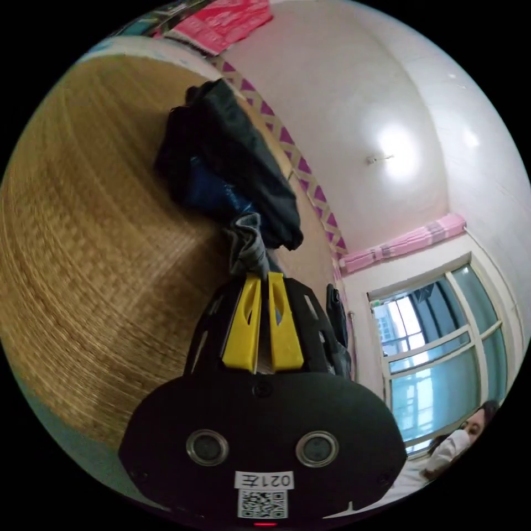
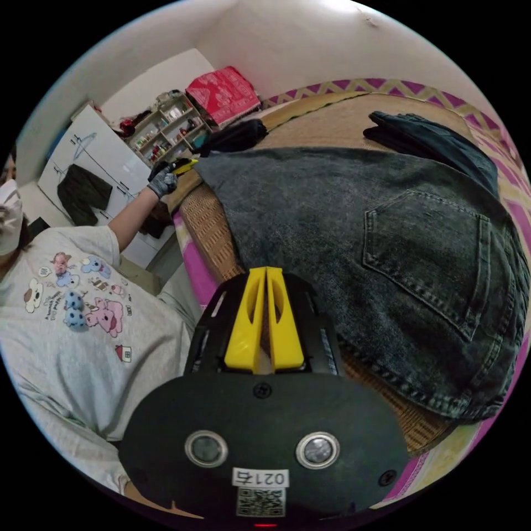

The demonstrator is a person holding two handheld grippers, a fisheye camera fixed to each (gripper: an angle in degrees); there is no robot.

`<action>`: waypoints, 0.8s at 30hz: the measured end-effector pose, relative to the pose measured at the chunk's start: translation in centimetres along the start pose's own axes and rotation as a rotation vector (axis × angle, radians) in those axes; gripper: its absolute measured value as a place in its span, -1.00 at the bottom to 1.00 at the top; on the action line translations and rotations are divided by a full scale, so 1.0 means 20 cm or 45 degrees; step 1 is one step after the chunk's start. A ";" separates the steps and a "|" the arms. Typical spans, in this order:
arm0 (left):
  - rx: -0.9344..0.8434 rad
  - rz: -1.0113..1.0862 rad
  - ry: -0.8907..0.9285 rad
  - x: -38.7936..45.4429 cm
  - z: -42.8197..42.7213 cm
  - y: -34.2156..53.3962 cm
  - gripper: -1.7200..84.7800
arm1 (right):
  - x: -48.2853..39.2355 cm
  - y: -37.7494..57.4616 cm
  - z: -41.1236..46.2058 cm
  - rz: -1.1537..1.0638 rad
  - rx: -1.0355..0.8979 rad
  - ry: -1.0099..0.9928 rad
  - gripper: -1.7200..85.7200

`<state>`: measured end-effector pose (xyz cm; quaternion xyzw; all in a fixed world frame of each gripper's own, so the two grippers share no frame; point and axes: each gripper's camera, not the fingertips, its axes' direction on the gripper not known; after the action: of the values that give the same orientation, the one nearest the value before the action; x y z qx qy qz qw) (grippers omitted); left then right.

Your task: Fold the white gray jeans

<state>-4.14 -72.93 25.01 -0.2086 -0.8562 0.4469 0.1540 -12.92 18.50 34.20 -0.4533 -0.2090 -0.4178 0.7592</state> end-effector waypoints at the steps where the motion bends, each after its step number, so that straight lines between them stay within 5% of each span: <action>1: 0.009 0.048 -0.006 0.07 0.00 0.02 -0.98 | 0.00 0.04 -0.07 0.016 0.069 -0.017 -0.97; 7: -0.025 0.695 0.039 1.02 0.20 0.43 -0.98 | -0.04 0.26 -0.33 0.028 0.242 0.155 -0.97; 12: -0.294 1.131 0.083 1.64 0.83 1.19 -0.98 | -0.02 0.41 -0.50 0.071 0.425 0.166 -0.97; 18: -0.724 1.238 -0.187 1.56 1.72 1.98 -0.98 | 0.11 0.60 -0.60 0.199 0.534 0.105 -0.97; 24: -0.583 1.203 -0.053 1.54 1.68 2.14 -0.98 | 0.22 0.78 -0.74 0.312 0.633 0.148 -0.96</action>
<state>-36.53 -59.25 -26.67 -0.5913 -0.7474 0.2731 -0.1308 1.45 7.60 21.85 -0.2504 -0.2050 -0.2841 0.9025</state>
